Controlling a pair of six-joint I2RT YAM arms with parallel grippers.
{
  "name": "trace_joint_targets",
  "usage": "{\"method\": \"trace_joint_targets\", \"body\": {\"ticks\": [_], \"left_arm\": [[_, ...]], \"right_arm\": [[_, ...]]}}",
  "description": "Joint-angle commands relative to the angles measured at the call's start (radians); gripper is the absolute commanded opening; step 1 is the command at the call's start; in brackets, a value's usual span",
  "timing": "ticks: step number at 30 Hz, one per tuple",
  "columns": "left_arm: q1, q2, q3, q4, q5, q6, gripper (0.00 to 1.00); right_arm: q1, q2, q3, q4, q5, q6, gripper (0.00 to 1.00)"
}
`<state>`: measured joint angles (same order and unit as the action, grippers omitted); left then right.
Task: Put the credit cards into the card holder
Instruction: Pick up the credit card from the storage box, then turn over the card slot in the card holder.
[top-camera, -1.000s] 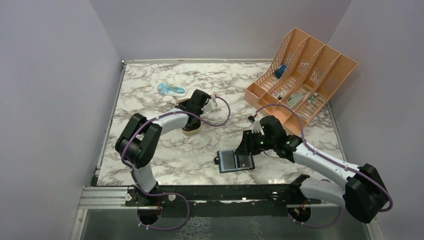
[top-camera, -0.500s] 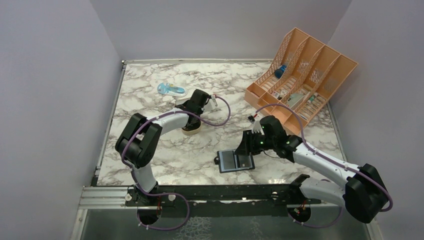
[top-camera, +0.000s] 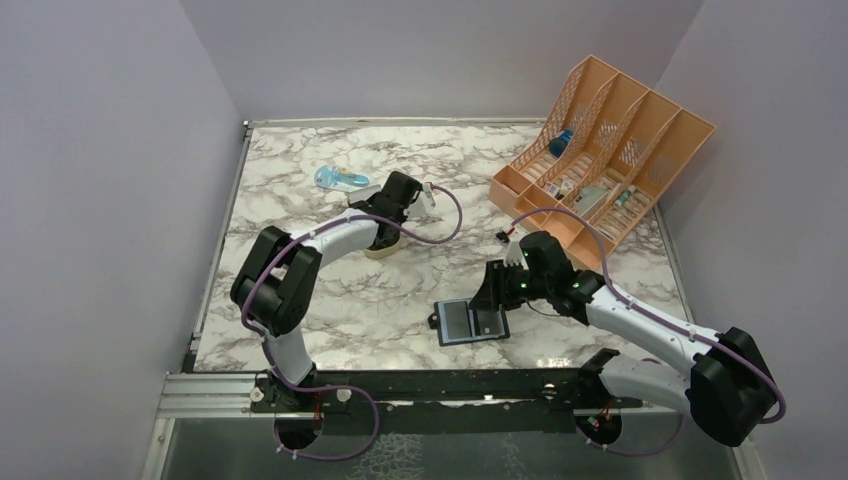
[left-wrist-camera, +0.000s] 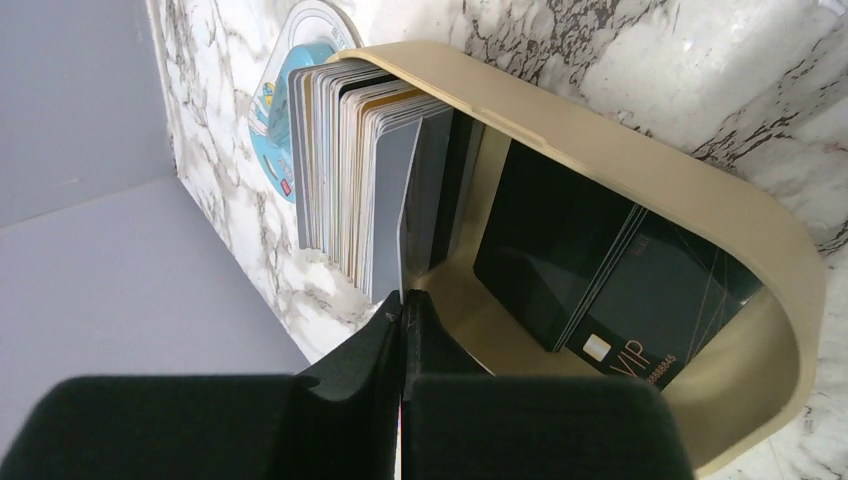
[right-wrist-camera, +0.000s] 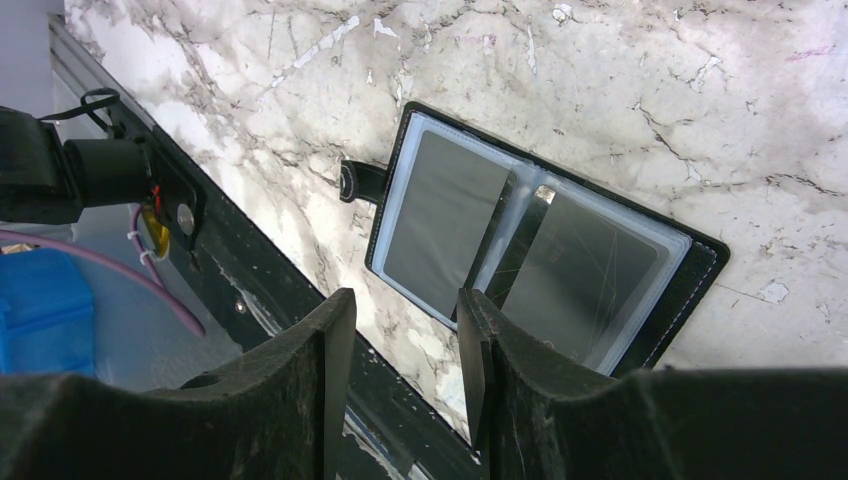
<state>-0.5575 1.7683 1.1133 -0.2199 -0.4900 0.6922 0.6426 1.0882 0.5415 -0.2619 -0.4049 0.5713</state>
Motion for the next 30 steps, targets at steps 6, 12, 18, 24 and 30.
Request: {"method": "trace_joint_targets", "body": {"ticks": [6,12,18,24,30], "left_arm": [[0.004,-0.100,0.105,-0.191,0.118,-0.151,0.00],[0.003,-0.198,0.112,-0.230,0.248,-0.285,0.00],[0.009,-0.308,0.083,-0.226,0.401,-0.459,0.00],[0.082,-0.366,0.061,-0.250,0.547,-0.760,0.00],[0.177,-0.395,-0.012,-0.207,0.907,-0.993,0.00]], "right_arm": [[0.008,-0.004,-0.001,0.020,-0.017,0.008,0.42],[0.008,0.002,-0.005,-0.019,0.016,0.040,0.40],[0.009,-0.005,-0.008,-0.035,0.028,0.081,0.40],[0.031,0.012,0.020,-0.082,0.073,0.099,0.39],[0.136,0.063,0.084,-0.163,0.218,0.113,0.39]]}}
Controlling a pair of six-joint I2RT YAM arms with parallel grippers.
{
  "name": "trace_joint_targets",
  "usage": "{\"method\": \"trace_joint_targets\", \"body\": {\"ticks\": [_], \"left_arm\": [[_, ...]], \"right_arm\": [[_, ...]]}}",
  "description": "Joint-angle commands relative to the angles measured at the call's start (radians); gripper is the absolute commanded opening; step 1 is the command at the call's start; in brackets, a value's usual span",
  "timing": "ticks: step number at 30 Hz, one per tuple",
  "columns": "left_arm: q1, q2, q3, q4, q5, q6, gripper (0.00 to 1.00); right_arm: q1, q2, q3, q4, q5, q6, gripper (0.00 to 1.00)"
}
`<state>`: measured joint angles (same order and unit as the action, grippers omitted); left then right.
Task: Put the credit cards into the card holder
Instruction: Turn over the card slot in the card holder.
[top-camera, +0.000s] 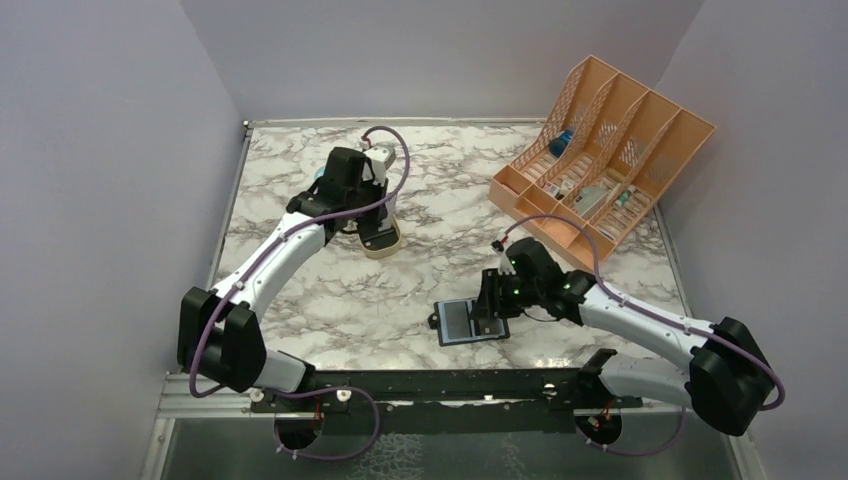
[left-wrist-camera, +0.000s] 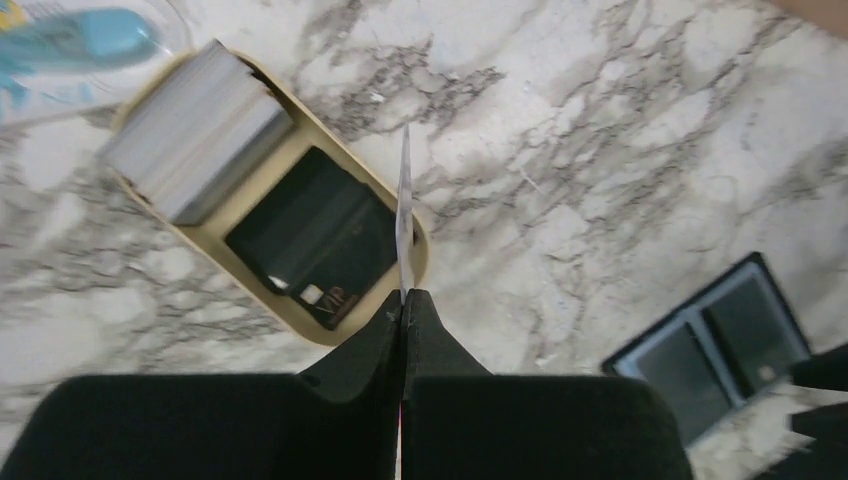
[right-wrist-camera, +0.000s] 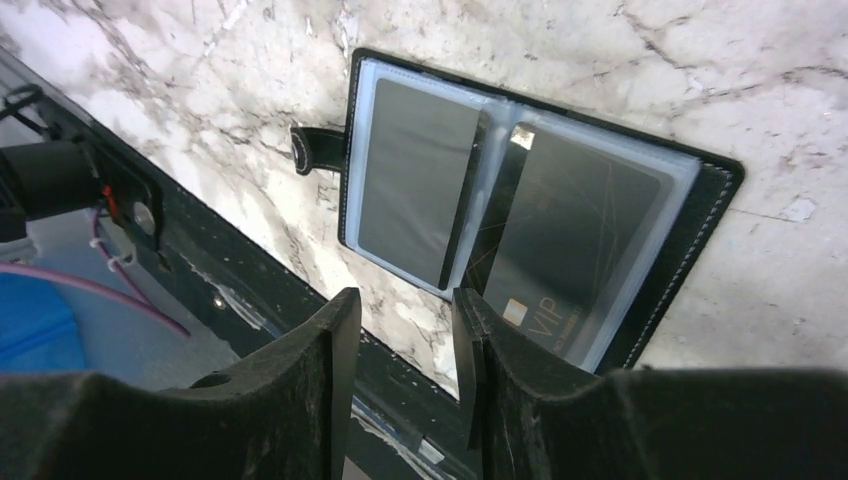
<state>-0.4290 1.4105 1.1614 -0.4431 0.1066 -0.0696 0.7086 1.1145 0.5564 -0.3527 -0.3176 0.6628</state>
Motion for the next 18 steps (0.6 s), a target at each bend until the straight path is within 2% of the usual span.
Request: {"method": "trace_joint_targets", "body": {"ticks": [1,5,10,18], "left_arm": [[0.059,-0.044,-0.084,0.048,0.371,-0.270,0.00],[0.085,-0.071,-0.191,0.191,0.571,-0.435,0.00],[0.093,-0.059,-0.282,0.300,0.719,-0.584,0.00],[0.096,-0.078,-0.342,0.278,0.710,-0.579,0.00]], "right_arm": [[0.096,0.051,0.086,-0.086,0.162,0.028,0.39],[0.168,0.097,0.132,-0.135,0.279,0.063,0.39],[0.254,0.159,0.194,-0.197,0.390,0.109,0.44],[0.361,0.264,0.288,-0.253,0.469,0.158,0.50]]}}
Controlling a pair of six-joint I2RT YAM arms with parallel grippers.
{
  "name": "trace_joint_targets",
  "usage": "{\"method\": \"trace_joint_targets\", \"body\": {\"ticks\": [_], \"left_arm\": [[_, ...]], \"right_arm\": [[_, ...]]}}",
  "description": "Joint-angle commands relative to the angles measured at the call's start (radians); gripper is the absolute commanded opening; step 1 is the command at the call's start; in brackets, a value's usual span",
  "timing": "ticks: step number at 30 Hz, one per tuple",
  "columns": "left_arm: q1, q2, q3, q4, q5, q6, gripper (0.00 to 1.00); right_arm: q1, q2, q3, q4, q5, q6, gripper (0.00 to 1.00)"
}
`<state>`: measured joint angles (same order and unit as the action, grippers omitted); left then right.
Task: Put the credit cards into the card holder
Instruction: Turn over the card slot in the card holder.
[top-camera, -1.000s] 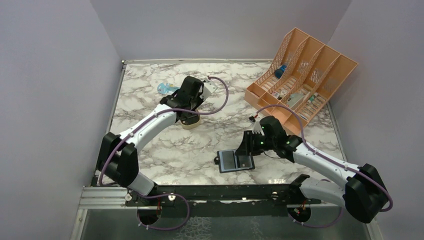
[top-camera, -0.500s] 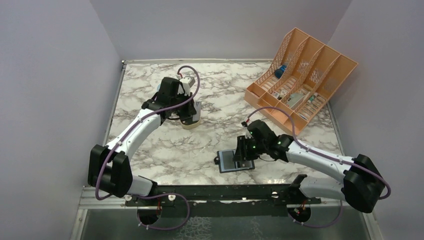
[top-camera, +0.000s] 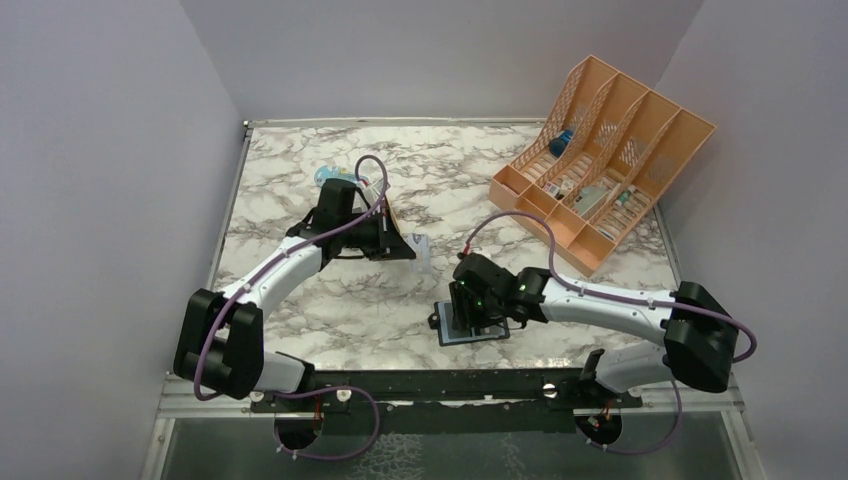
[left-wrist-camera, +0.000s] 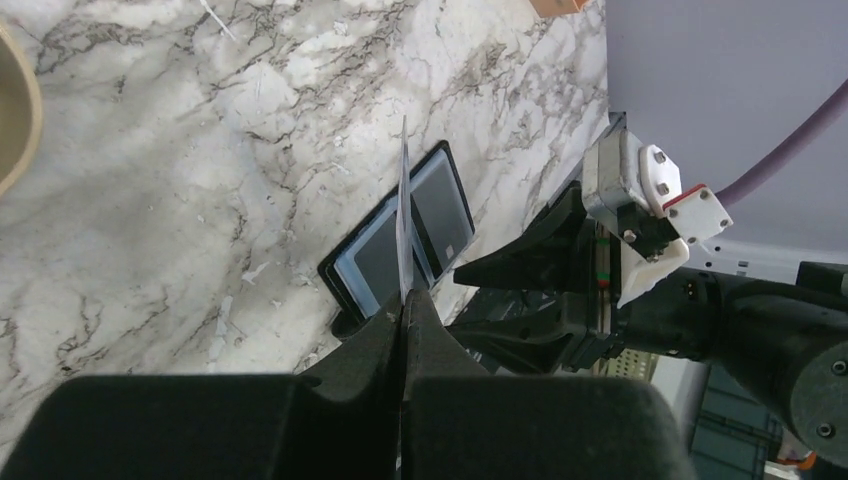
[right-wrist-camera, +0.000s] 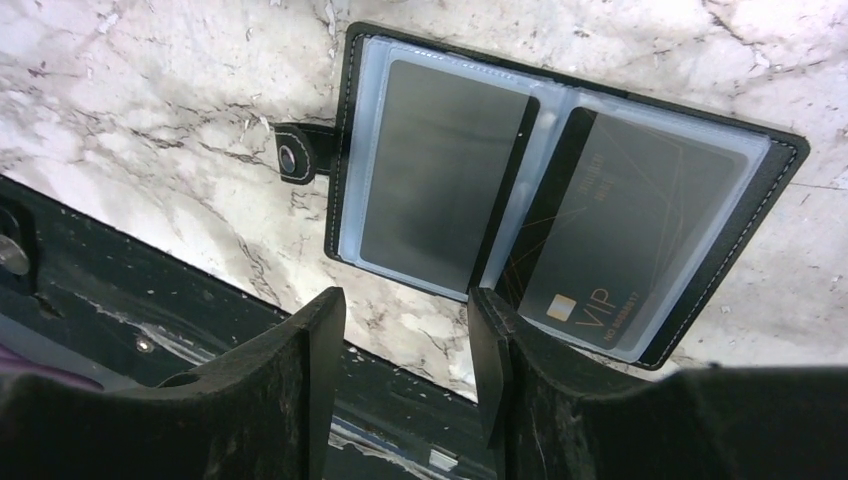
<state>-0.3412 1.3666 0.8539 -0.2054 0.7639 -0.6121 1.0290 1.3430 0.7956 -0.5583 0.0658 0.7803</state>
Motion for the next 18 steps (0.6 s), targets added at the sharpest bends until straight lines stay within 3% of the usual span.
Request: {"method": "trace_joint_targets", "body": {"ticks": [1,9,18], "left_arm": [[0.009,-0.035,-0.045,0.040,0.055,-0.040,0.00],[0.008,-0.050,-0.142,0.076,0.044,-0.064,0.00],[0.009,-0.053,-0.178,0.103,0.045,-0.058,0.00]], "right_arm": [[0.054,0.049,0.064,-0.061,0.103,0.050,0.50],[0.123,0.165,0.153,-0.113,0.187,0.074,0.58],[0.155,0.284,0.201,-0.167,0.293,0.097,0.60]]}}
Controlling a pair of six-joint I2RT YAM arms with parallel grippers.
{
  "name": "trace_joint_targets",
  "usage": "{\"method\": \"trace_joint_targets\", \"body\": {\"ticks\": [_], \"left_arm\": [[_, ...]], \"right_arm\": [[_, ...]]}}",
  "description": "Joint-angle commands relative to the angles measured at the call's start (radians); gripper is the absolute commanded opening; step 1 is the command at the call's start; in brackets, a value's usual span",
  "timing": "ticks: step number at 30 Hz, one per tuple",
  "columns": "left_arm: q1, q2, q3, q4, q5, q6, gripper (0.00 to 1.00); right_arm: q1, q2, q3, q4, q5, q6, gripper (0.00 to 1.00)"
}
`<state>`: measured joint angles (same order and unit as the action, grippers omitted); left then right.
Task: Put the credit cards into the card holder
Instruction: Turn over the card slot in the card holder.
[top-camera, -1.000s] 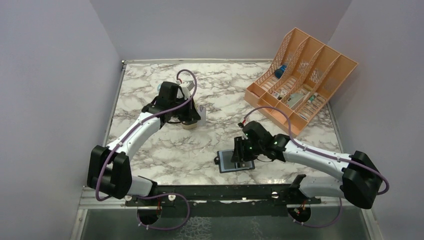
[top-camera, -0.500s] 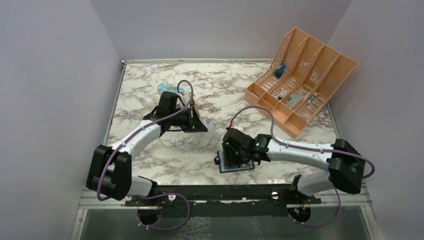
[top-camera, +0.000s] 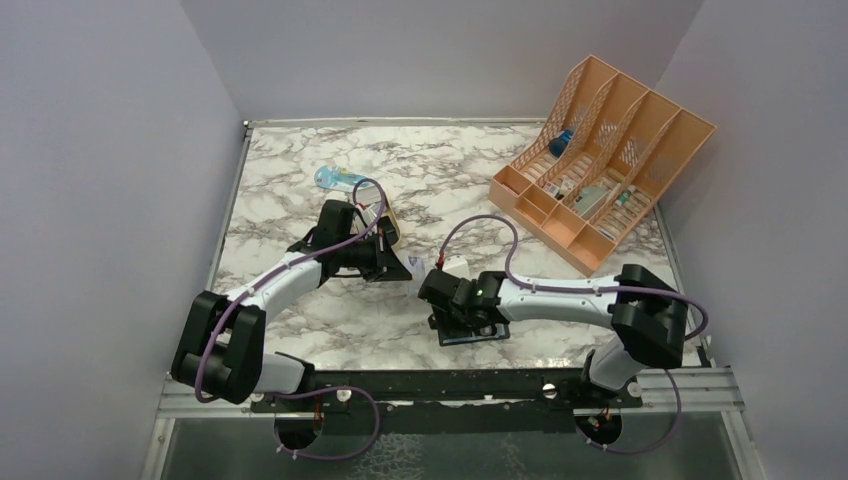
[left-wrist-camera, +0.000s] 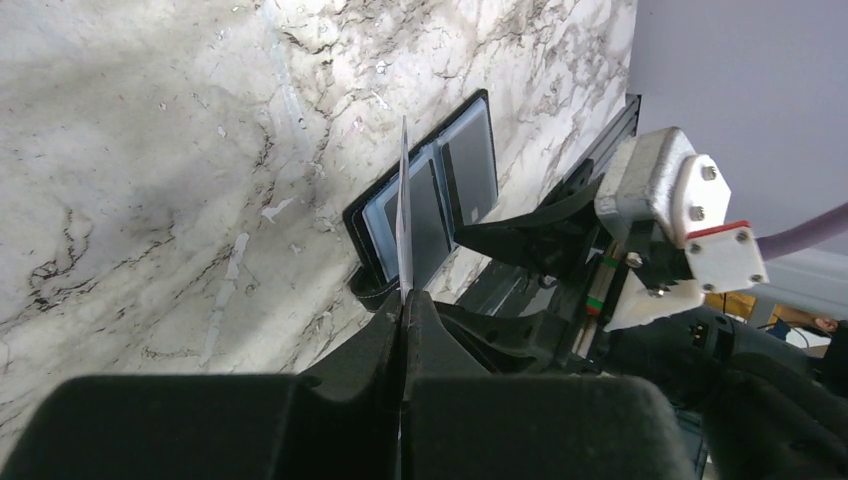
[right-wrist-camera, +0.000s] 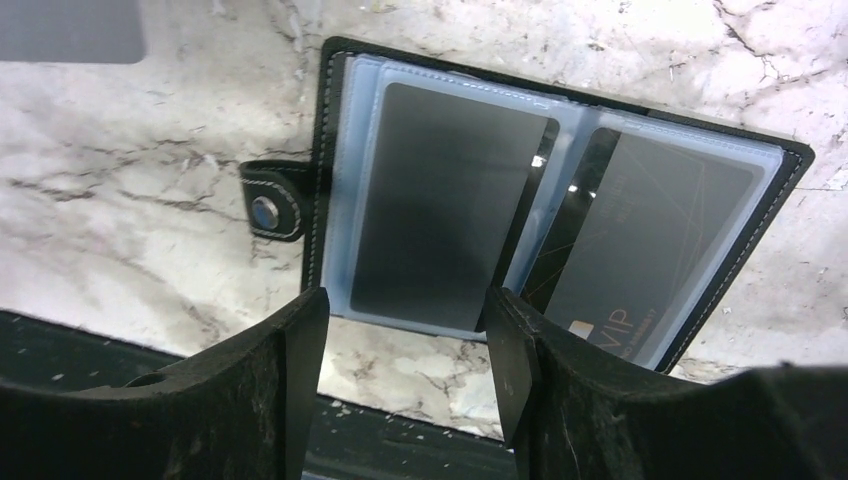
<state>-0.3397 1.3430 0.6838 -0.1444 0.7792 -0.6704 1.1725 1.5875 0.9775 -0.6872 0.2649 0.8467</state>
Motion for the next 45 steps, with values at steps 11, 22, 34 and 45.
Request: {"method": "trace_joint_targets", "body": {"ticks": [11,22,34,45], "left_arm": [[0.007,-0.033,-0.033,0.048,0.023,0.015,0.00],[0.007,-0.034,-0.038,0.044,0.014,0.022,0.00],[0.006,-0.039,-0.036,0.036,0.008,0.028,0.00],[0.006,-0.041,-0.034,0.029,0.005,0.037,0.00]], "right_arm": [[0.016,0.099,-0.006,-0.018,0.134,0.050,0.52],[0.016,0.105,-0.020,0.020,0.100,0.042,0.61],[0.016,0.090,-0.026,0.039,0.091,0.032,0.64],[0.016,0.103,-0.035,0.068,0.070,0.028,0.66]]}}
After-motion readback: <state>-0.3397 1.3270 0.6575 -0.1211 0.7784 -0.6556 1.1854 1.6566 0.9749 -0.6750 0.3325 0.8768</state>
